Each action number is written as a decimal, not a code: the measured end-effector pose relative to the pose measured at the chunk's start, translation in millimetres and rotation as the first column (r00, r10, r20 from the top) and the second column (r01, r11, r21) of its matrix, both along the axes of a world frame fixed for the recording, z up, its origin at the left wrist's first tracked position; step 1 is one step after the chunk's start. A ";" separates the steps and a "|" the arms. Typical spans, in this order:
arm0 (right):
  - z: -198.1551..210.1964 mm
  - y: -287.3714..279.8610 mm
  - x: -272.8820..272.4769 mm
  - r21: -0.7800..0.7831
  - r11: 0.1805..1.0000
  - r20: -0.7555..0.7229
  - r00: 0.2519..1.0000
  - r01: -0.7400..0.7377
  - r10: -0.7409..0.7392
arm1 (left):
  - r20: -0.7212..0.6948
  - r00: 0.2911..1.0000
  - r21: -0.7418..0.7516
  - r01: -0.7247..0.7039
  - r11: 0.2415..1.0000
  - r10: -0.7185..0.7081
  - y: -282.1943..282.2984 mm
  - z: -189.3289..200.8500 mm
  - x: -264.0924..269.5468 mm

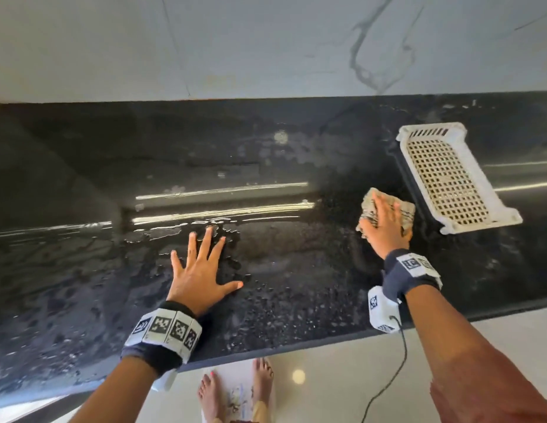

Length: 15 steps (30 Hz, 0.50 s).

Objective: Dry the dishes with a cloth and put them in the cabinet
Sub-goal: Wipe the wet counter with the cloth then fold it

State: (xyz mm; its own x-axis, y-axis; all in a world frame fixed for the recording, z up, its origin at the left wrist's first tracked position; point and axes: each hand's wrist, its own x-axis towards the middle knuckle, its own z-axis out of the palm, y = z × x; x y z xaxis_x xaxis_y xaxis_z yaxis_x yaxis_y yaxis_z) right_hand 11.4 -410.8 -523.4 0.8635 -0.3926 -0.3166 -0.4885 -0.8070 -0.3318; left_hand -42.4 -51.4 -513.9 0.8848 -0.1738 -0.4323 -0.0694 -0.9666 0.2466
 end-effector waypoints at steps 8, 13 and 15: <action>13.0 153.1 -15.7 0.054 0.950 -0.113 0.948 0.306 -0.299 | -0.034 0.993 -0.040 -0.117 0.992 0.116 98.5 6.1 -28.2; 6.0 331.1 -12.6 0.060 0.997 -0.068 0.996 -0.048 0.052 | -0.030 0.936 -0.030 -0.351 0.936 0.350 203.1 9.9 -69.9; 4.3 404.1 -11.0 0.078 0.972 -0.058 0.973 -0.221 0.225 | -0.036 0.900 -0.013 -0.435 0.900 0.434 240.4 9.8 -87.2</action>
